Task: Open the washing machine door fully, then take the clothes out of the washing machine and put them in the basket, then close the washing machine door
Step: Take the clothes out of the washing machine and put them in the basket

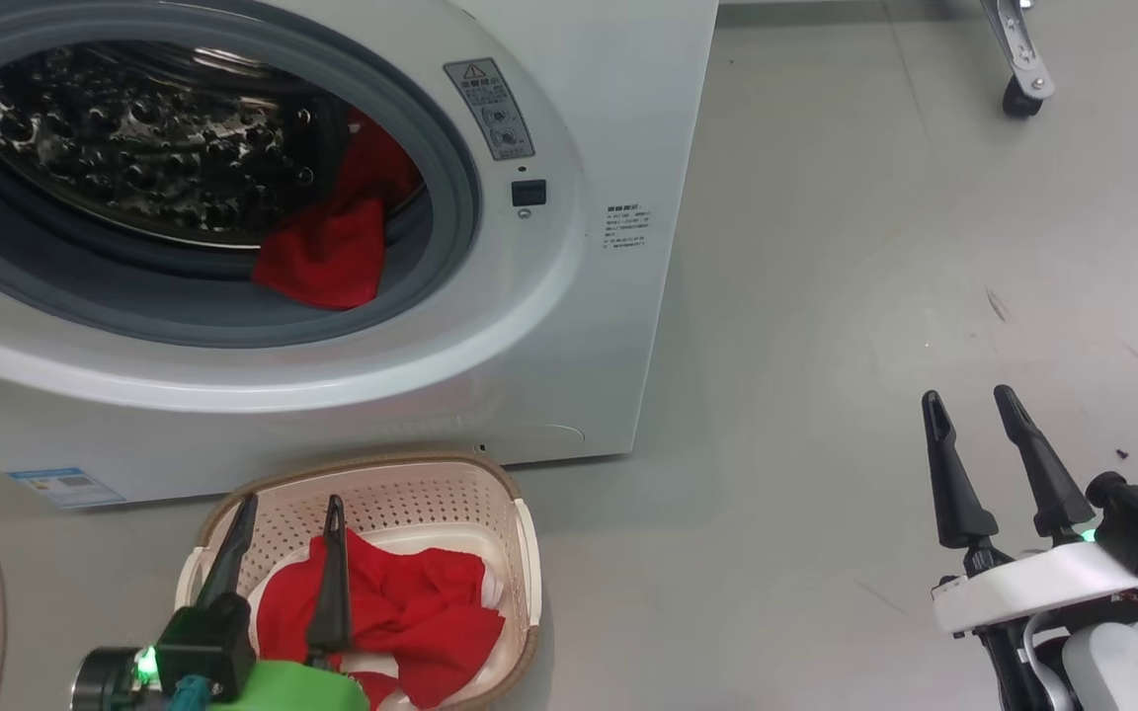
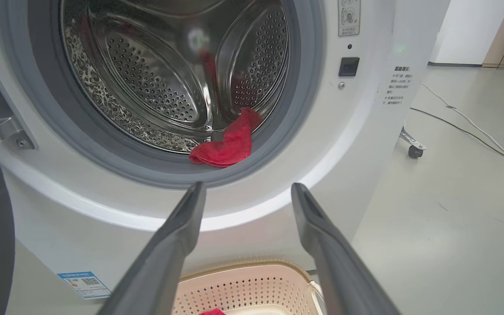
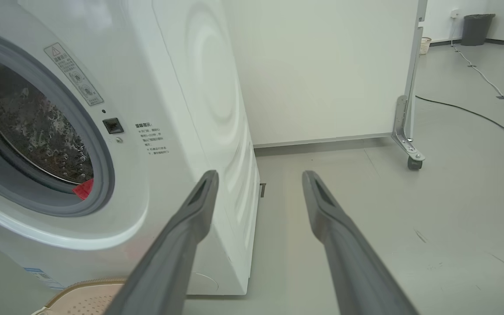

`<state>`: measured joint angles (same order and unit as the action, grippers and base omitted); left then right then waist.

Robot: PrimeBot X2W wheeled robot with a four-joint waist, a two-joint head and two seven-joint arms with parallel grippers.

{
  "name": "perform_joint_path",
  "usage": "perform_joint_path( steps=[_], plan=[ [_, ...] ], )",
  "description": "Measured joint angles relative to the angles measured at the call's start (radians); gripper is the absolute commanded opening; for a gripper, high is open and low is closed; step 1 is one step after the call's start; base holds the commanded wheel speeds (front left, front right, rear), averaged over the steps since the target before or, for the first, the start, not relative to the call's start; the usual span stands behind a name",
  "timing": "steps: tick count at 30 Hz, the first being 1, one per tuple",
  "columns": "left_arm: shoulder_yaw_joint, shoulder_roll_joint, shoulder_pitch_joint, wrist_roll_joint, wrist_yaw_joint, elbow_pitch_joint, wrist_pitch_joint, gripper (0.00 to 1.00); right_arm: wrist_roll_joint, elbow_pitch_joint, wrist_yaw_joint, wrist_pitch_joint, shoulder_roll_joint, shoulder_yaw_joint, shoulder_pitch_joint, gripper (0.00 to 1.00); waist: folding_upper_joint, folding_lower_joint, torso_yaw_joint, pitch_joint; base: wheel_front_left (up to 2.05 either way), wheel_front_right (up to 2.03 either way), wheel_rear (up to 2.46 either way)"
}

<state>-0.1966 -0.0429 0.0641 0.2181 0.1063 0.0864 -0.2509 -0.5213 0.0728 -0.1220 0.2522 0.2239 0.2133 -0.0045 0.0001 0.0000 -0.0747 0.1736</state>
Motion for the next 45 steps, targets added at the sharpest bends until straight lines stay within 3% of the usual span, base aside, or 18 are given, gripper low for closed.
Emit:
perform_joint_path(
  steps=[10, 18, 32, 45],
  plan=[
    [0.003, -0.026, -0.192, -0.061, 0.003, -0.010, 0.090, 1.00, -0.047, -0.027, 0.000, 0.000, 0.035, -0.013, -0.065, 1.00, 0.0000, 0.0000, -0.053, 0.123, 0.00, 0.00, 0.00],
    [0.112, -0.072, -0.379, -0.059, 0.004, -0.024, 0.200, 1.00, -0.090, -0.036, 0.000, 0.000, 0.037, -0.012, -0.138, 1.00, 0.0000, 0.0000, -0.116, 0.225, 0.00, 0.00, 0.00],
    [0.181, -0.135, -0.623, 0.049, 0.002, 0.095, 0.486, 1.00, -0.120, -0.032, 0.000, 0.000, 0.036, -0.008, -0.217, 1.00, 0.0000, 0.0000, -0.225, 0.340, 0.00, 0.00, 0.00],
    [0.242, -0.230, -0.807, 0.104, -0.009, 0.234, 0.714, 1.00, -0.138, -0.018, 0.000, 0.000, 0.035, -0.007, -0.252, 1.00, 0.0000, 0.0000, -0.270, 0.391, 0.00, 0.00, 0.00]
  ],
)
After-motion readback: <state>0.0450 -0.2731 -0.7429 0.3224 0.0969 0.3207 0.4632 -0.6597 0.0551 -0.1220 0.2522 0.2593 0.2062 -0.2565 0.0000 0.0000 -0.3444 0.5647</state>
